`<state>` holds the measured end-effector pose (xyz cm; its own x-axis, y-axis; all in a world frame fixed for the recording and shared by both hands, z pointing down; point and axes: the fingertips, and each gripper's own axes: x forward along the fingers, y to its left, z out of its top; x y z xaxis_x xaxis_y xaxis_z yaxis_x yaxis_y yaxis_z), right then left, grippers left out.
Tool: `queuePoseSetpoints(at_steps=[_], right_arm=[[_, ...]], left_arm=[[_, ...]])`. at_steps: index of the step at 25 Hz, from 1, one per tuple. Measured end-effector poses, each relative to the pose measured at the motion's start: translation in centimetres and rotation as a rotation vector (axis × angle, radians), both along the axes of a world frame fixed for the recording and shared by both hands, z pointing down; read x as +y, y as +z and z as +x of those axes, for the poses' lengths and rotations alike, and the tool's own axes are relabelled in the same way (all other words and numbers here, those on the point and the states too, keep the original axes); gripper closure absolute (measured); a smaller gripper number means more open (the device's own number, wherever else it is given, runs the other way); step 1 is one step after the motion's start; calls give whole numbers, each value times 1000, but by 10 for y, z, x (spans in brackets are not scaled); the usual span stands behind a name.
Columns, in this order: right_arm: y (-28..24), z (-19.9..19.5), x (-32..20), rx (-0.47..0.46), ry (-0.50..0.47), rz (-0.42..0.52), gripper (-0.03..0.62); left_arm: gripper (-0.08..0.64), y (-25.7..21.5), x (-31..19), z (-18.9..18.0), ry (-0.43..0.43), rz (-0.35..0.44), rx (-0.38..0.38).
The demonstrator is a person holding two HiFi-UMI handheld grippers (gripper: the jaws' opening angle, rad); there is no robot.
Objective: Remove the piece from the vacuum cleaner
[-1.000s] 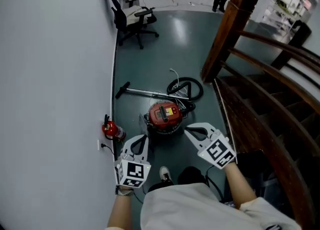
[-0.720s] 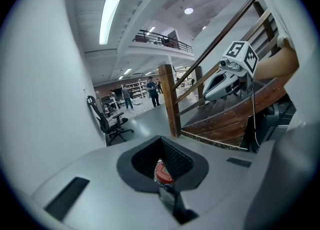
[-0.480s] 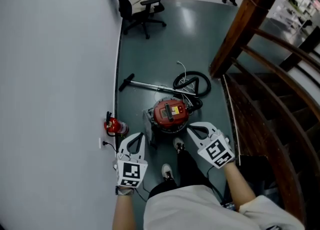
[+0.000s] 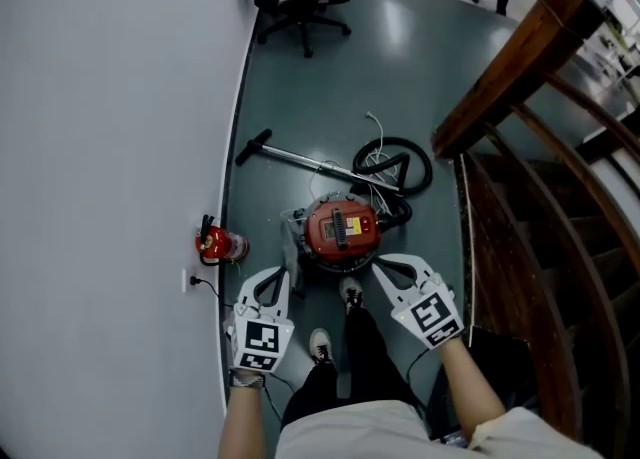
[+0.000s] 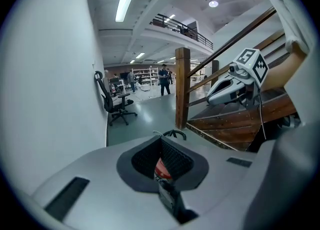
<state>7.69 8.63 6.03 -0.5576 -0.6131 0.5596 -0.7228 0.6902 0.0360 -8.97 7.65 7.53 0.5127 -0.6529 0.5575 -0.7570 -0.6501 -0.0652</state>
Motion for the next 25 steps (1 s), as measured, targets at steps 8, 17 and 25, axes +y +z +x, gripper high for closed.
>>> queuePoseSetpoints(at_steps=[8,17,25], right_arm=[[91,-2,-38,56,-14,-38,563],[165,5,-55,29,21,-164,561],[210,3,-69,18,32,-227,560]], left_arm=[[561,78,-29,2,-64,-62,1],[561,144,-37,17,-83,-159,26],[561,190,-35,22,-55,-231,-4]])
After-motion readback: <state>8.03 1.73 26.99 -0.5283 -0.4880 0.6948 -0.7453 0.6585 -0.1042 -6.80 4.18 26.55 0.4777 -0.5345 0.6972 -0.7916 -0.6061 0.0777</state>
